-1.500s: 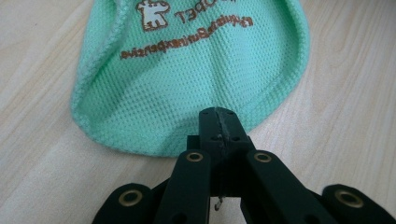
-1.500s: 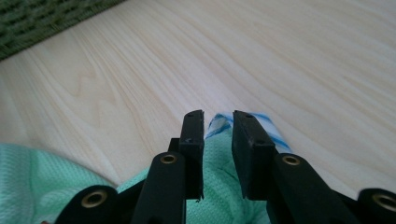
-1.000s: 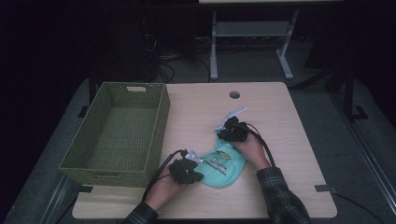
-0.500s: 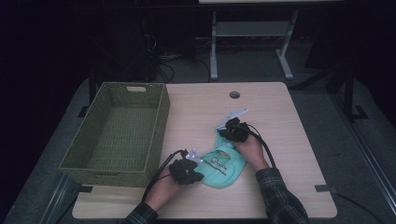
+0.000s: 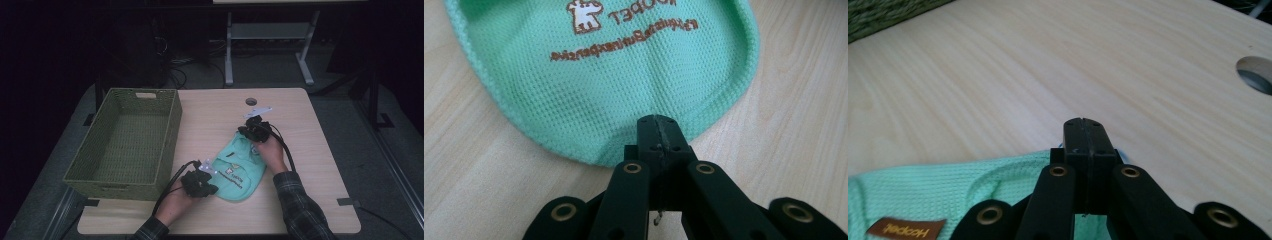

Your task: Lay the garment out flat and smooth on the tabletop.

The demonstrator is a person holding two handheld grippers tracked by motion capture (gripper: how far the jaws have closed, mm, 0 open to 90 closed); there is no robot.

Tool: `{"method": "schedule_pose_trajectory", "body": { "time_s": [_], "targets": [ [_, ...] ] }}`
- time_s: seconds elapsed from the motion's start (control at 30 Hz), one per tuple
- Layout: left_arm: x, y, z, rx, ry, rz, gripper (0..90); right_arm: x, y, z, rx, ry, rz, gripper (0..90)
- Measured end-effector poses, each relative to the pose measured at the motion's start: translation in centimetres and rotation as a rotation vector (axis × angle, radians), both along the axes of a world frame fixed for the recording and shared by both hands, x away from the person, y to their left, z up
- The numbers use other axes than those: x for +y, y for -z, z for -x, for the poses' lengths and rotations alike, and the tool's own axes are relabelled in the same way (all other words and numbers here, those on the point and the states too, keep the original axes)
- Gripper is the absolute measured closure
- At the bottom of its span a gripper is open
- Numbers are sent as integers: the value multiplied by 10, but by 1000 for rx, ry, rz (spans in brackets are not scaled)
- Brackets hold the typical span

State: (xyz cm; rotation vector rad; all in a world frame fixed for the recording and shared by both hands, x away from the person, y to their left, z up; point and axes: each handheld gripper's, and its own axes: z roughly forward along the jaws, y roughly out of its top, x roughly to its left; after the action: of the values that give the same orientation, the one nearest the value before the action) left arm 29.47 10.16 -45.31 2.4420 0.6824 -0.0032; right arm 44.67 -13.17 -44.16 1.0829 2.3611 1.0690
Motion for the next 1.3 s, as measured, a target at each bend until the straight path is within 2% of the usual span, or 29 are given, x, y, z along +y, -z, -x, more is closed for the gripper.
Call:
{"method": "schedule_pose_trajectory", "body": {
  "time_s": [0.17,0.3,0.5,0.53,0.57,0.63,0.8,0.83,0.87,1.07,1.2,1.3],
  "targets": [
    [0,0,0,-4,7,-6,897,-1,1,-10,-1,35,2,900],
    [0,0,0,0,5,-4,897,-4,3,-10,10,26,-23,900],
    [1,0,-1,-1,7,-6,897,-19,-10,5,-12,6,-63,896],
    [1,0,-1,-6,16,-15,897,-21,-12,7,-11,7,-70,870],
    [0,0,0,-1,2,-4,897,-24,-14,10,-14,3,-78,842],
    [0,0,0,2,5,-3,897,-30,-19,16,-15,-7,-82,810],
    [1,0,-1,-5,9,-11,897,-42,-26,28,-13,-17,-94,773],
    [0,0,0,-2,0,-2,897,-45,-27,32,-16,-21,-98,781],
    [1,-1,-1,-4,9,-11,897,-47,-28,34,-8,-25,-102,792],
    [1,-1,-1,-2,11,-19,897,-55,-27,52,-12,-40,-66,898],
    [2,-1,-1,-3,15,-22,897,-60,-24,63,4,-59,-53,900],
    [2,-1,-1,-1,12,-18,897,-63,-20,72,11,-75,-61,899]
  ]
}}
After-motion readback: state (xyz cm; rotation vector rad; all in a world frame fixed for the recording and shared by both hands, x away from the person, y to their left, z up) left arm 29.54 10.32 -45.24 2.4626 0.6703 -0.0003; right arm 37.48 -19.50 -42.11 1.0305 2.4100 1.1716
